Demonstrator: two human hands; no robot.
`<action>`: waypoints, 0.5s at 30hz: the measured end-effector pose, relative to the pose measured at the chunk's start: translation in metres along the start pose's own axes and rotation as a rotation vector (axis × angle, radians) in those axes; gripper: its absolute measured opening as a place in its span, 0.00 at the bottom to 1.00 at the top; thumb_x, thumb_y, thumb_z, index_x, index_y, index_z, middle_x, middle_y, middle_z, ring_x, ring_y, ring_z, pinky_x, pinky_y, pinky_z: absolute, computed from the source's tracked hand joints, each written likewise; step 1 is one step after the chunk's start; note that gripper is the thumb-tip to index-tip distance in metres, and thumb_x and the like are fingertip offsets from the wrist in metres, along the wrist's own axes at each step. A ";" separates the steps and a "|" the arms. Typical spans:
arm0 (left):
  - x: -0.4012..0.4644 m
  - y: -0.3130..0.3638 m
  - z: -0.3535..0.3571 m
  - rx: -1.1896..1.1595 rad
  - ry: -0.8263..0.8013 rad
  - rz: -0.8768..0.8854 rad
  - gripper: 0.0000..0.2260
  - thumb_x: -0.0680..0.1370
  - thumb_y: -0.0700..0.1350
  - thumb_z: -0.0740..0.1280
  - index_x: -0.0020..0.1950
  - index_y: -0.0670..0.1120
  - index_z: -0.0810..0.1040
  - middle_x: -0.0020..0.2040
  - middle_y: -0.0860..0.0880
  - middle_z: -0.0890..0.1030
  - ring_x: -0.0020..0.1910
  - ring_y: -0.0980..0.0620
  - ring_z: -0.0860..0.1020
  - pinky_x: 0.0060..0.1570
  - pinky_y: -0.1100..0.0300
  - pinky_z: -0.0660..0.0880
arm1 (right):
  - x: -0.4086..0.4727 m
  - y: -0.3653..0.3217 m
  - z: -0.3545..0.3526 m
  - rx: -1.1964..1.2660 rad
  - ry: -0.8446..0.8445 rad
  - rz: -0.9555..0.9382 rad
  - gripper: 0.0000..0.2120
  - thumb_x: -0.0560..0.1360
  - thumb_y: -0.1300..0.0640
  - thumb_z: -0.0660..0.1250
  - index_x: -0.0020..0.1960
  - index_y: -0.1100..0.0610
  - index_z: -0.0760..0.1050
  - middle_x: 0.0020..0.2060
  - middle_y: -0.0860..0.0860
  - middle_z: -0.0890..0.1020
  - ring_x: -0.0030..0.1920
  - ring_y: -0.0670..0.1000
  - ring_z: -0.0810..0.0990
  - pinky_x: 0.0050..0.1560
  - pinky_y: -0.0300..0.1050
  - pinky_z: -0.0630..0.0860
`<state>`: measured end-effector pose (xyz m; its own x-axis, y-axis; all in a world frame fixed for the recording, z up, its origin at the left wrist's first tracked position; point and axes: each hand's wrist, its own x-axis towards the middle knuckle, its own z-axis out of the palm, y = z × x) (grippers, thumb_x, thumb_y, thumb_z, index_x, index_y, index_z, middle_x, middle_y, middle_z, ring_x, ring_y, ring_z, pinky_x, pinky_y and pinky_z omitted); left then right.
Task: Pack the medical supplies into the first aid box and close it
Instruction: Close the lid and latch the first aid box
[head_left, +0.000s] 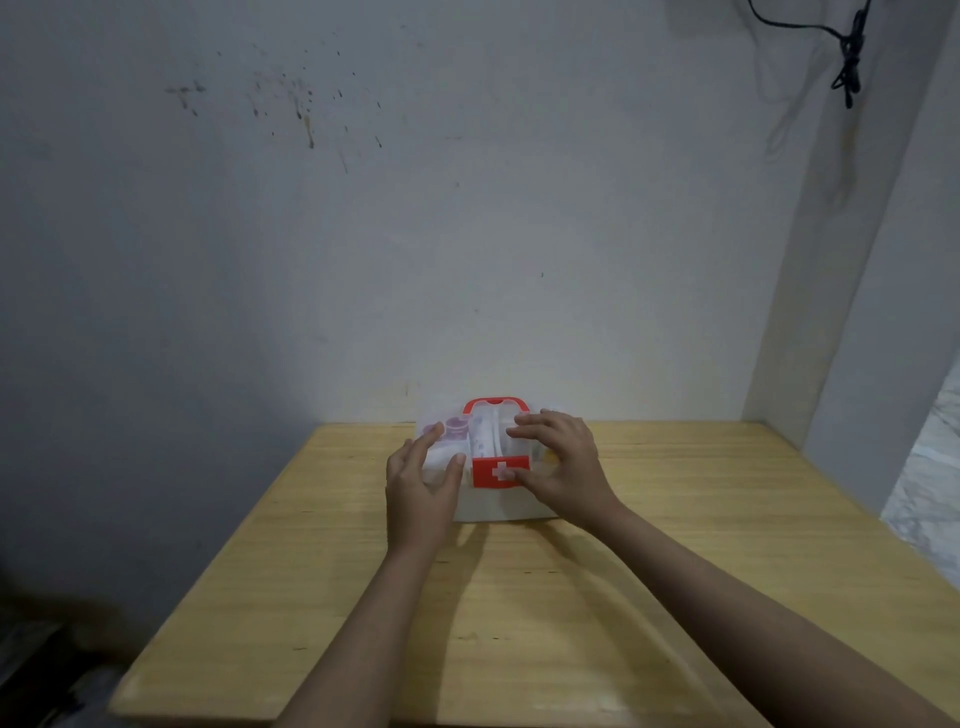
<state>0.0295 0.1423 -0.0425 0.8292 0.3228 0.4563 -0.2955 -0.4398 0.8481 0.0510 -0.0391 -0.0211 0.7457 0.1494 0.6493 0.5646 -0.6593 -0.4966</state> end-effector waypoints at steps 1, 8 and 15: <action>0.000 0.000 0.000 -0.027 -0.001 -0.013 0.19 0.75 0.48 0.69 0.65 0.56 0.74 0.68 0.45 0.69 0.68 0.47 0.69 0.59 0.53 0.74 | -0.001 0.001 0.001 -0.010 0.006 -0.009 0.24 0.65 0.44 0.75 0.58 0.52 0.79 0.60 0.49 0.79 0.64 0.51 0.71 0.66 0.52 0.64; 0.003 -0.005 0.004 -0.102 0.001 -0.028 0.18 0.74 0.48 0.69 0.63 0.58 0.74 0.66 0.46 0.67 0.65 0.46 0.71 0.58 0.49 0.77 | 0.000 0.007 0.009 -0.030 0.054 -0.058 0.21 0.66 0.48 0.75 0.57 0.53 0.79 0.58 0.49 0.80 0.63 0.52 0.72 0.62 0.44 0.60; 0.013 -0.010 0.011 -0.095 0.000 -0.023 0.18 0.74 0.49 0.69 0.64 0.57 0.74 0.66 0.47 0.67 0.64 0.47 0.71 0.56 0.52 0.77 | 0.009 0.019 0.015 -0.030 0.050 -0.047 0.22 0.66 0.47 0.75 0.58 0.51 0.79 0.59 0.48 0.80 0.63 0.48 0.70 0.63 0.44 0.61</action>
<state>0.0483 0.1419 -0.0481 0.8363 0.3317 0.4365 -0.3199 -0.3513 0.8799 0.0734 -0.0392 -0.0333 0.6994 0.1442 0.7000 0.5873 -0.6740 -0.4480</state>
